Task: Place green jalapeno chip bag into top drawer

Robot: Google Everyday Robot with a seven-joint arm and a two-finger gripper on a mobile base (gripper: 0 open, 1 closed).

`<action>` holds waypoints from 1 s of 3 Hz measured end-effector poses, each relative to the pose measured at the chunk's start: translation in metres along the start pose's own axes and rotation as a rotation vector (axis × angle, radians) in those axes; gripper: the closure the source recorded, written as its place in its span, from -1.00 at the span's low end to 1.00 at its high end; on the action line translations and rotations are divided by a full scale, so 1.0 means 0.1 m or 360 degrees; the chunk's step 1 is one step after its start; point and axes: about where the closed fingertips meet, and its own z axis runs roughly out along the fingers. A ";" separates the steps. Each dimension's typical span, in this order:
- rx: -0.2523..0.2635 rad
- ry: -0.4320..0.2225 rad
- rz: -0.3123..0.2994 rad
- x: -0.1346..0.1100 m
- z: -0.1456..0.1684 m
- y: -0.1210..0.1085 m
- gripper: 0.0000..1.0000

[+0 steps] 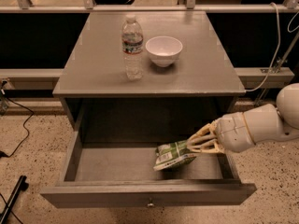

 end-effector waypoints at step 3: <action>-0.0014 -0.0007 -0.0007 -0.03 0.04 0.00 -0.77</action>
Offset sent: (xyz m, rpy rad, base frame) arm -0.0002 0.0012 -0.0004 -0.0001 0.0009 0.0027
